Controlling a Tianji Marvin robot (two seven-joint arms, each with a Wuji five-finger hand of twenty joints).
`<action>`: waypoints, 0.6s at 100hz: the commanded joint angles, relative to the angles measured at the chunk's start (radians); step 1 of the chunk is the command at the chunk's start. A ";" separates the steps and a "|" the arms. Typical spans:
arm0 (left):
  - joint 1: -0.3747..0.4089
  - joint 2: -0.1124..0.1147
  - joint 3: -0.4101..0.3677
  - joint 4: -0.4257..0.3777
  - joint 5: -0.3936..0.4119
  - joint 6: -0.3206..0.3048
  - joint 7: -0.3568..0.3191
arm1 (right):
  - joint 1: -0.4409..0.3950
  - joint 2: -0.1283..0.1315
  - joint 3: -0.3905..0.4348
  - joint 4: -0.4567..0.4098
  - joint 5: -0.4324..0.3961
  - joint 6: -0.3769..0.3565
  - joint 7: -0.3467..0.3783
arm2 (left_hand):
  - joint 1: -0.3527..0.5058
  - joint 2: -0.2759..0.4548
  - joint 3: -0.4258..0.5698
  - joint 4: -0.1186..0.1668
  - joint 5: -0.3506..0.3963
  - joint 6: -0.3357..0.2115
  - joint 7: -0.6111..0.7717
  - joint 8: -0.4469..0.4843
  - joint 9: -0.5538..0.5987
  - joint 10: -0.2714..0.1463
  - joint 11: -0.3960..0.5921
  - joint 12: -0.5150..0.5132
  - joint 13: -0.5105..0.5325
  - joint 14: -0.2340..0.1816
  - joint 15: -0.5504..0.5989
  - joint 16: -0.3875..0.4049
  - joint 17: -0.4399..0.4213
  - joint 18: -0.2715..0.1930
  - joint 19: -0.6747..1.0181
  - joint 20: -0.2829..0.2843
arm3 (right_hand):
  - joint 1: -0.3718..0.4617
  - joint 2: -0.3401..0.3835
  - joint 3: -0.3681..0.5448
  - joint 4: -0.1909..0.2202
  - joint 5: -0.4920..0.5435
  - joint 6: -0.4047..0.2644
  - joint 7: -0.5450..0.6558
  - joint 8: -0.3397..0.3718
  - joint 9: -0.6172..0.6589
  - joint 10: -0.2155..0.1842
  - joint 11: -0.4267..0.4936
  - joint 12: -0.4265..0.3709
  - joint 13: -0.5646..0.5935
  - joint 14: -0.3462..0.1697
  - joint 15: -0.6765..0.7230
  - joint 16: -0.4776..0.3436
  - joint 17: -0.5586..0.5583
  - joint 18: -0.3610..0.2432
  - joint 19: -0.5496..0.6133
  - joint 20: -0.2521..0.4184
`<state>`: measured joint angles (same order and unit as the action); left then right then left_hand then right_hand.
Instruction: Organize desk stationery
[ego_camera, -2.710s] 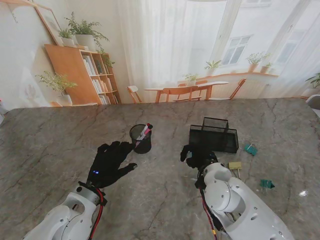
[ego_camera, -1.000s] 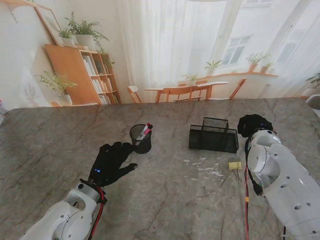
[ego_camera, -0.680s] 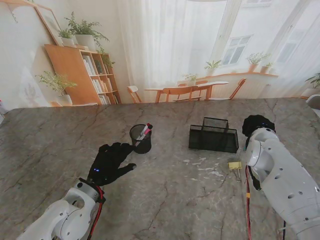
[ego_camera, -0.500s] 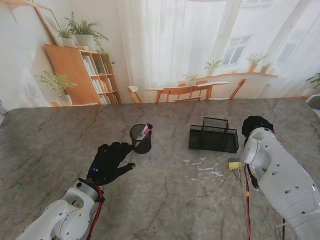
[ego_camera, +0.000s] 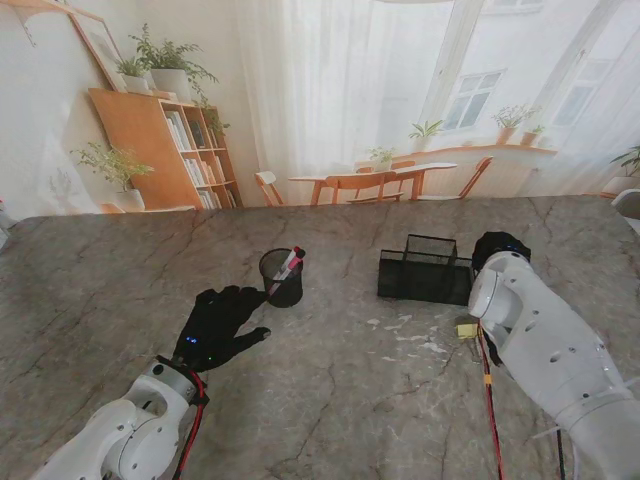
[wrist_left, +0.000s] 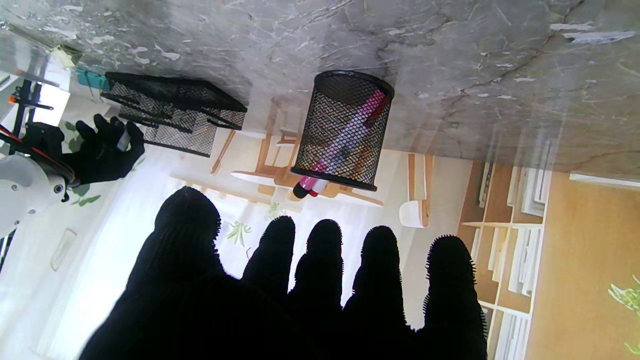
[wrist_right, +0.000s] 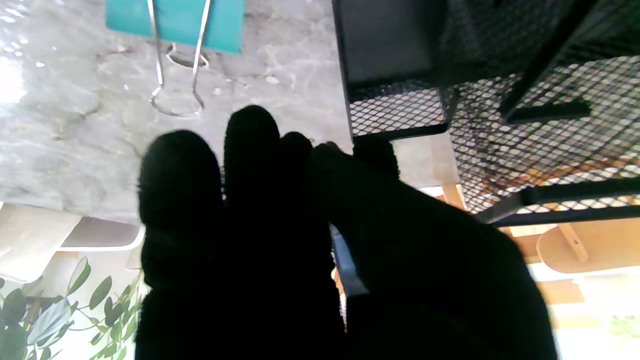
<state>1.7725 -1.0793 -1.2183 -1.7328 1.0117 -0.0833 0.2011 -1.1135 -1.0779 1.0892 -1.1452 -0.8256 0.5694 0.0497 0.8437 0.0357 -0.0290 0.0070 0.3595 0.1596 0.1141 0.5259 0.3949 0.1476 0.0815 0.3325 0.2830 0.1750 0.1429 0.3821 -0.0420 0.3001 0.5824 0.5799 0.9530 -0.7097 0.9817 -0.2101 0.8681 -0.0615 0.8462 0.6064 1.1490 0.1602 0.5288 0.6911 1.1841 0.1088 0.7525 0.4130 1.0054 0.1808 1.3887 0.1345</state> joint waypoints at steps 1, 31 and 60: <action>-0.003 0.001 0.006 0.009 -0.005 -0.001 -0.006 | 0.018 -0.011 -0.008 0.009 0.009 0.002 0.014 | 0.010 0.071 -0.019 -0.064 0.020 0.010 0.004 0.003 0.009 0.005 -0.002 0.021 0.023 -0.005 0.007 0.004 -0.004 -0.021 -0.003 0.006 | 0.054 0.024 0.007 0.048 -0.020 0.012 0.010 -0.009 -0.008 -0.003 -0.011 -0.014 0.000 -0.009 0.004 -0.005 0.044 -0.092 0.009 -0.021; -0.010 0.002 0.007 0.015 -0.010 0.002 -0.020 | 0.068 -0.023 -0.079 0.076 0.061 0.014 0.000 | 0.010 0.072 -0.019 -0.064 0.022 0.010 0.005 0.003 0.010 0.007 -0.002 0.021 0.022 -0.003 0.007 0.004 -0.005 -0.020 -0.004 0.006 | 0.041 0.031 0.003 0.053 -0.040 0.015 0.006 -0.018 -0.026 0.001 -0.019 -0.022 -0.011 -0.009 0.004 -0.003 0.039 -0.088 0.006 -0.022; -0.011 0.002 0.006 0.016 -0.013 0.005 -0.023 | 0.085 -0.026 -0.101 0.096 0.079 -0.010 0.003 | 0.011 0.081 -0.019 -0.064 0.026 0.011 0.006 0.004 0.010 0.009 -0.002 0.021 0.021 -0.003 0.006 0.004 -0.007 -0.019 -0.006 0.007 | -0.023 0.035 -0.055 0.089 -0.135 0.018 0.054 -0.054 -0.082 0.007 -0.027 -0.016 -0.070 -0.011 0.027 0.010 -0.020 -0.062 -0.003 -0.010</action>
<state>1.7595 -1.0775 -1.2154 -1.7204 1.0041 -0.0812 0.1803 -1.0315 -1.1043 0.9874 -1.0427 -0.7383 0.5793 0.0299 0.8437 0.0358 -0.0290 0.0070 0.3763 0.1598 0.1217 0.5292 0.3953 0.1476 0.0815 0.3325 0.2831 0.1750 0.1429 0.3821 -0.0419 0.2998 0.5824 0.5799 0.9400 -0.6698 0.9535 -0.1644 0.7627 -0.0503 0.8717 0.5722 1.0884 0.1555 0.5178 0.6738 1.1413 0.0950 0.7527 0.4127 0.9893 0.1682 1.3845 0.1345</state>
